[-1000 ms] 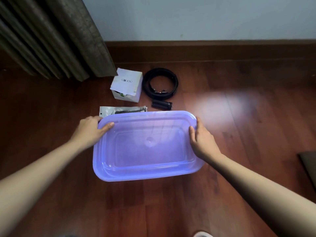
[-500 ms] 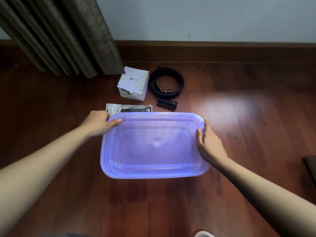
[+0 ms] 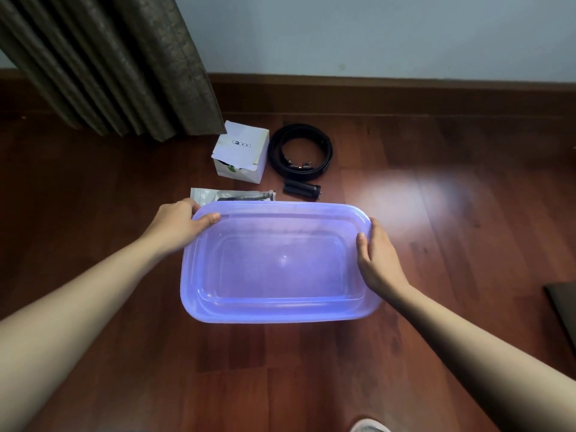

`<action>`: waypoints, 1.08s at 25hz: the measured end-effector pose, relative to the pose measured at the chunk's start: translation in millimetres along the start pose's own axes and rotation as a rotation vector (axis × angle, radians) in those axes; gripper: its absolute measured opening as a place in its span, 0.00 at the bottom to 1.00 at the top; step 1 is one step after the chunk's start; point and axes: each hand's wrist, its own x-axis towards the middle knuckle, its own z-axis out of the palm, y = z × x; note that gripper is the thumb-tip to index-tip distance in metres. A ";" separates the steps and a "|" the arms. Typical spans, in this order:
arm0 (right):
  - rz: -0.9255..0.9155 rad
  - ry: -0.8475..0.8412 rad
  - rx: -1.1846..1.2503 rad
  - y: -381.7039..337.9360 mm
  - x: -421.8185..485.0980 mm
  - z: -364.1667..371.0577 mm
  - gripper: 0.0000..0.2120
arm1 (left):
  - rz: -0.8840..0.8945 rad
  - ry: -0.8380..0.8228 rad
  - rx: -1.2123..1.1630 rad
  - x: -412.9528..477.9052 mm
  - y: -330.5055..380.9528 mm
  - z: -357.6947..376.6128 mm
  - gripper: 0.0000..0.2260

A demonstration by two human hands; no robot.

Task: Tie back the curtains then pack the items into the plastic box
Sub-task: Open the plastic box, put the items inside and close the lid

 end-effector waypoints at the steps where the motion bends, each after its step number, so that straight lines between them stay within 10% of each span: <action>1: -0.004 -0.008 0.027 -0.8 0.7 -1.4 0.24 | -0.005 0.004 0.019 -1.8 1.6 0.6 0.19; 9: -0.145 0.124 0.143 -36.6 -5.4 -43.7 0.22 | 0.004 0.095 0.035 -26.2 12.0 -37.9 0.20; 19: -0.270 -0.354 0.684 -135.4 25.1 -58.4 0.14 | 0.372 0.099 0.023 -53.6 6.1 -92.2 0.44; 23: -0.348 -0.526 0.773 -198.9 35.1 -21.5 0.15 | 0.294 0.049 -0.194 -56.9 -26.3 -114.6 0.25; 27: -0.542 -0.276 0.141 -260.3 51.2 41.4 0.26 | 0.140 0.199 -0.450 -56.4 -107.0 -133.0 0.13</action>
